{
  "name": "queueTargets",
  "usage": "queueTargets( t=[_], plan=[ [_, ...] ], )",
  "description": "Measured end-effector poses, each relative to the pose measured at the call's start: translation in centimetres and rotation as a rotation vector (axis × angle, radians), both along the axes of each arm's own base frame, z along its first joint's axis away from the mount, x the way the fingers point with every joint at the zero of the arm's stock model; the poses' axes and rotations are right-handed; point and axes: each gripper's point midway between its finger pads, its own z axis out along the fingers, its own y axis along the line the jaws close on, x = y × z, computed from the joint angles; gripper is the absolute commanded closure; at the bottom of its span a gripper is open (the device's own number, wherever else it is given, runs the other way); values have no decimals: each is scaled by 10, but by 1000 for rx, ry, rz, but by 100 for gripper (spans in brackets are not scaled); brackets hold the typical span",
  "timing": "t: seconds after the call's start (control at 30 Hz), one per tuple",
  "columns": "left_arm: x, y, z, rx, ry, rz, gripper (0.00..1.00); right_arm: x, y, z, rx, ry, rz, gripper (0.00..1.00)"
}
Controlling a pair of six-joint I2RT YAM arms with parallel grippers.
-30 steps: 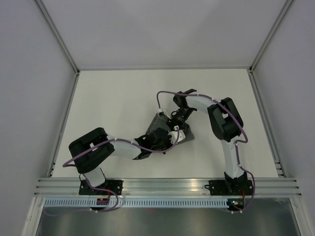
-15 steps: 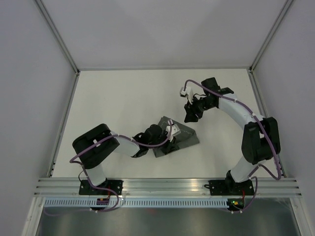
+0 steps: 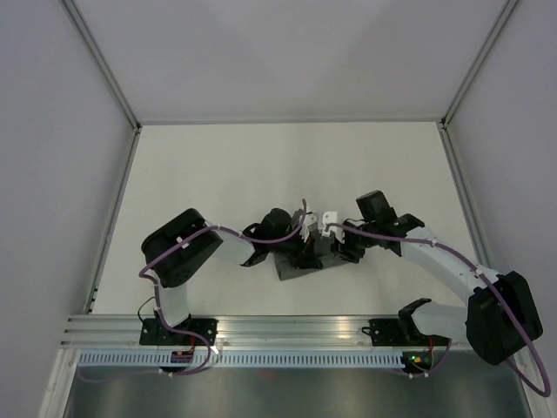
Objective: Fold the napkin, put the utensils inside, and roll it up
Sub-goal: Roll the napkin with the utensil
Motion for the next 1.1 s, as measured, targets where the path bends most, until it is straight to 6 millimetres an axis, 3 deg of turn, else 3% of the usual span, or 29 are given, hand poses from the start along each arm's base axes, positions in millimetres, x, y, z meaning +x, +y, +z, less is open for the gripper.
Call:
queueTargets(
  t=[0.1, 0.2, 0.87, 1.1],
  plan=[
    [-1, -3, 0, 1, 46, -24, 98, -27, 15, -19, -50, -48, 106, 45],
    [-2, -3, 0, 6, 67, -32, 98, -37, 19, -30, -84, -81, 151, 44],
    [-1, -3, -1, 12, 136, -64, 98, -36, 28, -60, -172, -279, 199, 44],
    [-3, -2, -1, 18, 151, -71, 96, -32, 30, -63, -187, -315, 204, 55]
  ],
)
